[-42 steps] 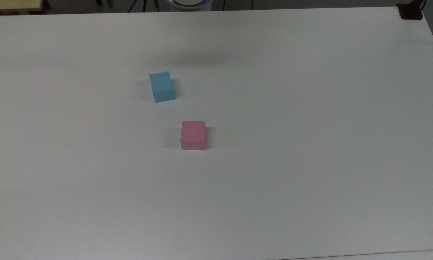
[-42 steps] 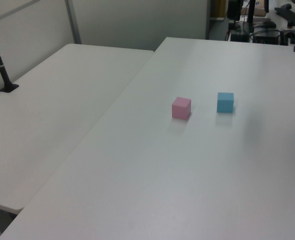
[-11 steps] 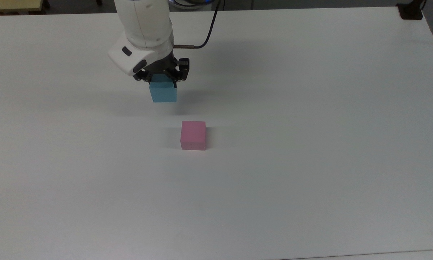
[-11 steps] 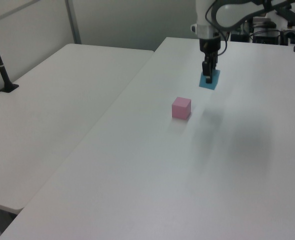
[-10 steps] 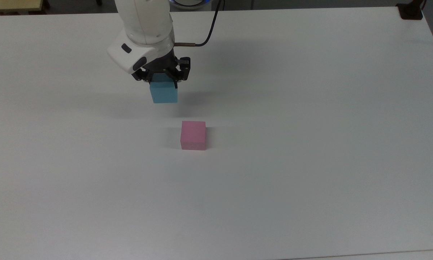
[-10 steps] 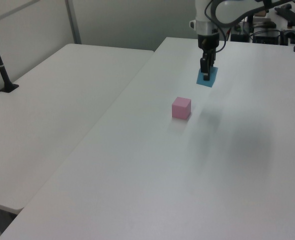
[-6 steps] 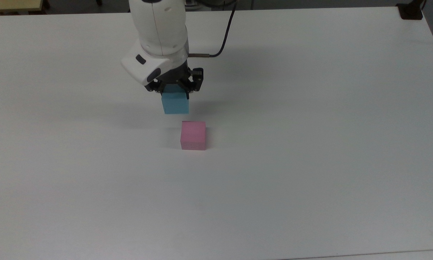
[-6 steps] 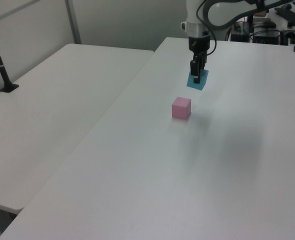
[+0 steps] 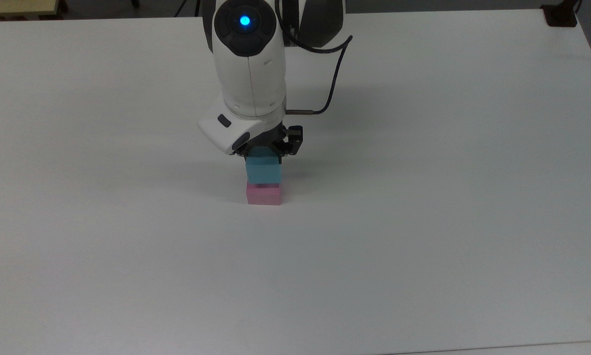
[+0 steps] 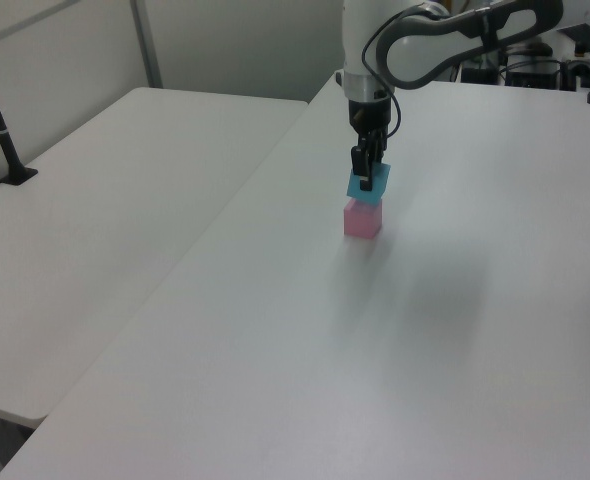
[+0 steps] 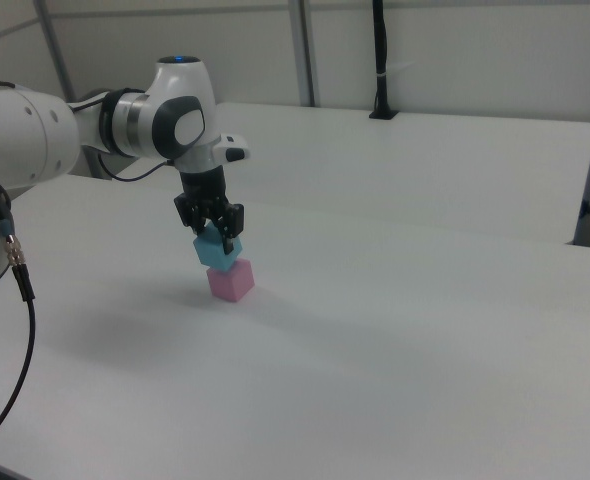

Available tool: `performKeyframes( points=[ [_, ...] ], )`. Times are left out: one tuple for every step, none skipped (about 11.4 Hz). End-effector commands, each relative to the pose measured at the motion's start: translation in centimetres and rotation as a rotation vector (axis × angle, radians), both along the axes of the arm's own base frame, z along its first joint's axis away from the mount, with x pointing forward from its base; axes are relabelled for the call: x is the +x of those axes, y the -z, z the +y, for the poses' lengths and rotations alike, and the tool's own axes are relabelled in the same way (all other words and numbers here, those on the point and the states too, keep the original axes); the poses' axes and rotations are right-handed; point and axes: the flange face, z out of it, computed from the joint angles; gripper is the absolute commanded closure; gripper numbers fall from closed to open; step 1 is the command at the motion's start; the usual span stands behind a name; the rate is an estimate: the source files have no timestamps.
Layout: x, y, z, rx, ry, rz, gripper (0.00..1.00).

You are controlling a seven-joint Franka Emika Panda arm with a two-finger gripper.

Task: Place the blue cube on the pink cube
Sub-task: 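Carry the light-blue cube over the pink cube and lower it, then open the gripper to release the light-blue cube onto the pink cube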

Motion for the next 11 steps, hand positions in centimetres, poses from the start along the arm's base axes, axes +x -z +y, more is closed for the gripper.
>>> performKeyframes(
  points=[
    [1.0,1.4,0.2,-0.018,0.028,-0.020,0.53],
    [1.0,1.5,0.4,-0.028,0.026,-0.018,0.53],
    [1.0,1.5,0.8,-0.037,0.019,-0.021,0.47],
    [0.9,1.7,1.0,-0.043,0.025,-0.019,0.19],
    [0.9,1.6,0.9,-0.060,0.022,-0.022,0.00],
    [0.9,1.6,1.0,-0.063,0.020,-0.021,0.00],
    [0.8,1.4,0.9,-0.064,0.022,-0.022,0.00],
    [0.8,0.8,0.7,-0.058,0.029,-0.034,0.00],
    [0.7,-0.7,0.4,-0.053,0.037,-0.053,0.00],
    [0.3,-3.3,-0.1,-0.045,0.069,-0.089,0.00],
    [-0.4,-6.6,-1.4,-0.043,0.121,-0.129,0.00]
  ],
)
